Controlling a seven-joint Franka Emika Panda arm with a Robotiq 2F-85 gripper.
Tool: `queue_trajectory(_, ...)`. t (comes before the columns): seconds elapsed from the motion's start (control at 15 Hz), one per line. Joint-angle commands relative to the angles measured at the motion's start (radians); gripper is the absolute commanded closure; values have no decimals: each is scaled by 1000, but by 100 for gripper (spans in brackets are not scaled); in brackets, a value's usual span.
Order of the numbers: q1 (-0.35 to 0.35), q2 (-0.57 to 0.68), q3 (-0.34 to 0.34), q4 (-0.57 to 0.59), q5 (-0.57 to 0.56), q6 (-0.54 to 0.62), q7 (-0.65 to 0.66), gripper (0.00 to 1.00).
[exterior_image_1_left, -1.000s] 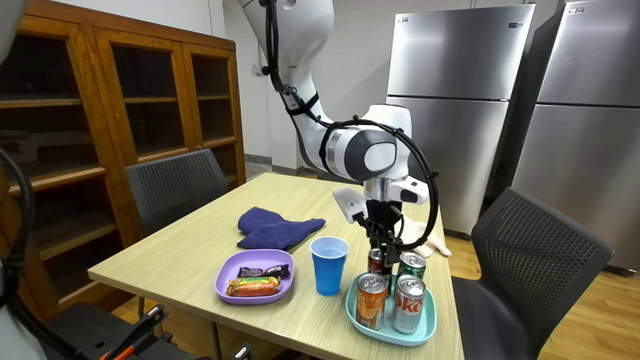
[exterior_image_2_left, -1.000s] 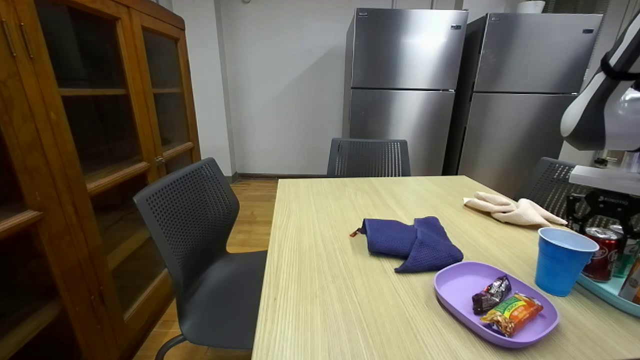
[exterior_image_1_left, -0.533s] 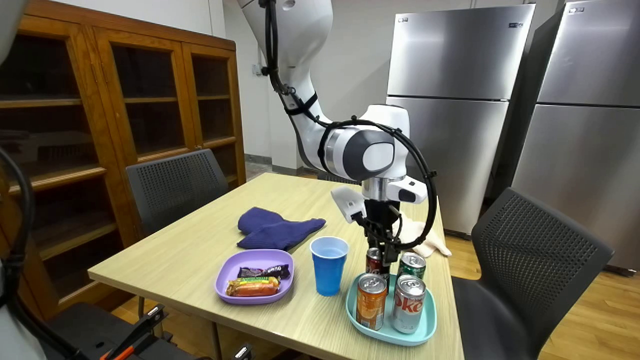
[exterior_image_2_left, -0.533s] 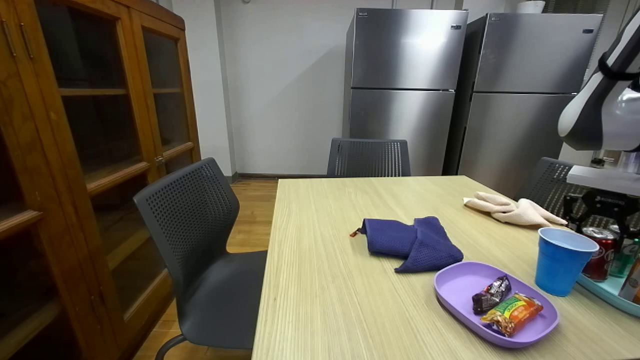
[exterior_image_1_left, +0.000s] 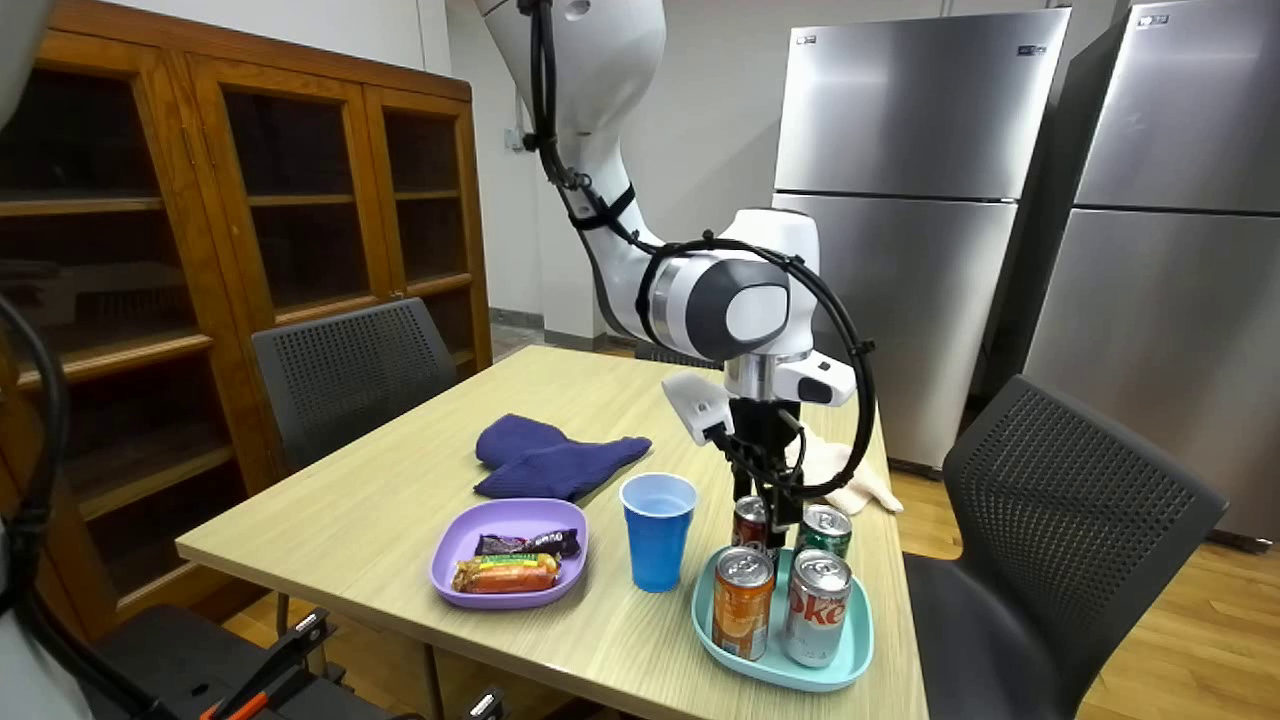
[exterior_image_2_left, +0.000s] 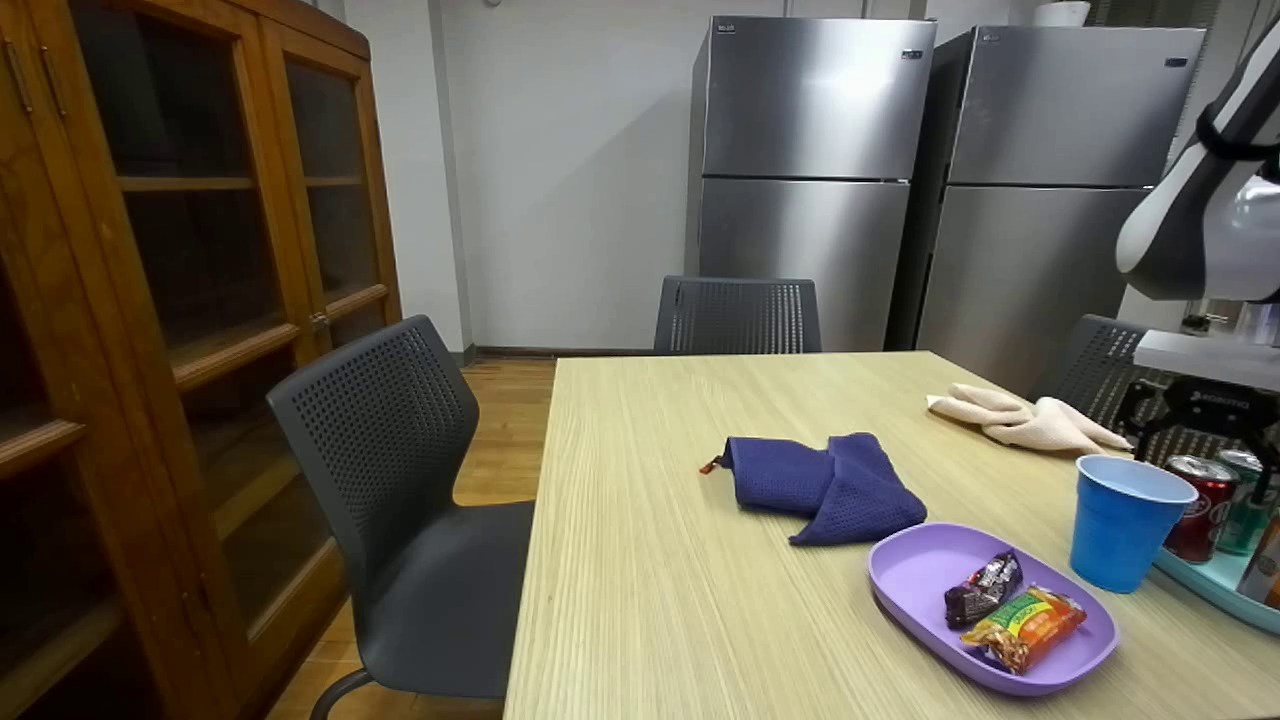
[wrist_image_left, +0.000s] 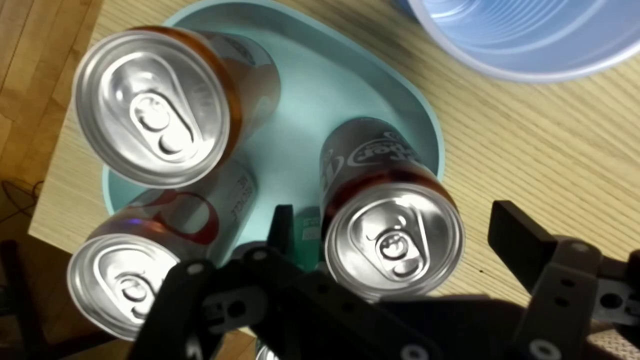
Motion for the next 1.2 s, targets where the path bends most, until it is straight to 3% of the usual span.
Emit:
queue_trajectory(0.0,-10,-31,8,-5,-5,-14,-22,0)
queue_trajectory(0.73,-16,-149,1,-13,3,-104,-10,0)
queue_trajectory(1.13,-26,-248,31,-39,10,-168,-96,0)
